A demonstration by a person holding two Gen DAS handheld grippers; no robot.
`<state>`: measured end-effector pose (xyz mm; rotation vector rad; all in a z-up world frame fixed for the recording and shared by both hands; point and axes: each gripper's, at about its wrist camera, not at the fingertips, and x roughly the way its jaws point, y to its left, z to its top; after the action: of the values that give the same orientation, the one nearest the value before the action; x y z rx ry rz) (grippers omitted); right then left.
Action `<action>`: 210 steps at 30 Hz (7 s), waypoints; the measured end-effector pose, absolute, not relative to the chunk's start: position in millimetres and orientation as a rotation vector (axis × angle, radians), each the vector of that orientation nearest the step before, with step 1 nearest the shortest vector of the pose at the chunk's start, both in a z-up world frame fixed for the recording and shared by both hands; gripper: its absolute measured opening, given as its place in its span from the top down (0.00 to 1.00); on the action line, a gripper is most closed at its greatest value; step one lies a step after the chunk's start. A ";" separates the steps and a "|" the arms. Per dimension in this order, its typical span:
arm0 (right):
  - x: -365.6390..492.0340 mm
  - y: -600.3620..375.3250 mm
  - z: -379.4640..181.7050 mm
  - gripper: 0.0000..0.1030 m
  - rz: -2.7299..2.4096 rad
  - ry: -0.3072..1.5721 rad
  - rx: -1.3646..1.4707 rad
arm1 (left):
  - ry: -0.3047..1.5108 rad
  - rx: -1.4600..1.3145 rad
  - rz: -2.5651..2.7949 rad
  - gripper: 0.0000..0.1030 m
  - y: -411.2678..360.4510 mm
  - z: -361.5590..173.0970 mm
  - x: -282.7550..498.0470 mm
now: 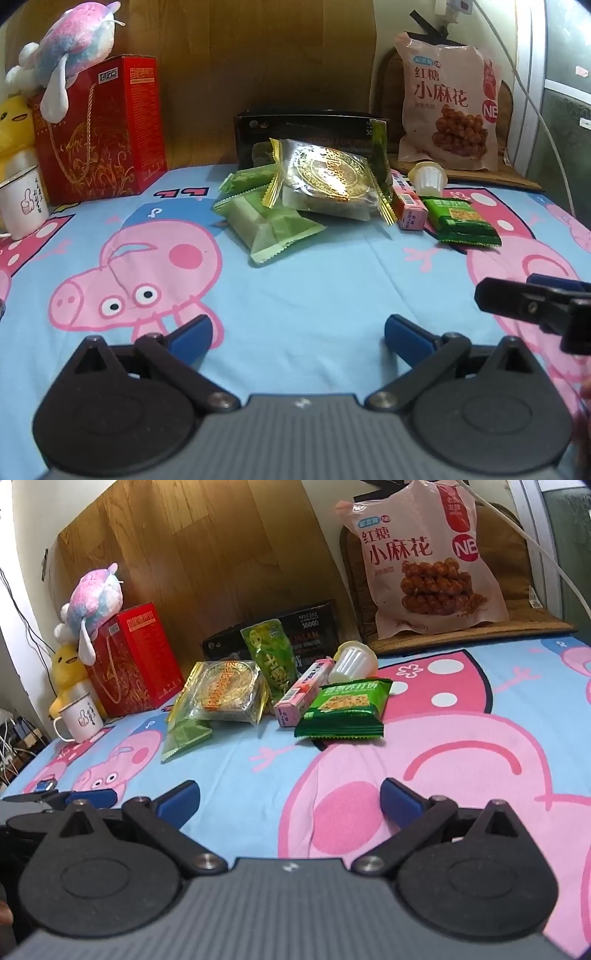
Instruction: Organize snacks
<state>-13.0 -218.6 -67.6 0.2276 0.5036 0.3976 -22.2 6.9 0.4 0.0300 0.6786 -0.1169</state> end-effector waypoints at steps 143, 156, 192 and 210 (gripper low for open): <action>5.5 -216.1 -48.3 0.61 0.509 0.431 0.141 | 0.651 -0.002 -0.200 0.06 20.8 32.2 6.2; 79.8 -152.4 -39.2 0.37 0.646 0.506 -0.146 | 0.707 -0.165 -0.276 0.33 35.1 46.9 107.5; -29.5 -242.0 9.3 0.30 0.679 0.530 -0.428 | 0.816 -0.341 -0.430 0.37 69.1 52.4 -12.8; -5.7 -212.9 -39.8 0.38 0.881 0.617 -0.437 | 0.943 -0.186 -0.471 0.38 40.7 45.0 -2.3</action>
<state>-5.7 -212.9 -39.8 -0.4367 0.6168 0.8806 -2.3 40.7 45.0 -0.1862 0.9434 -0.4708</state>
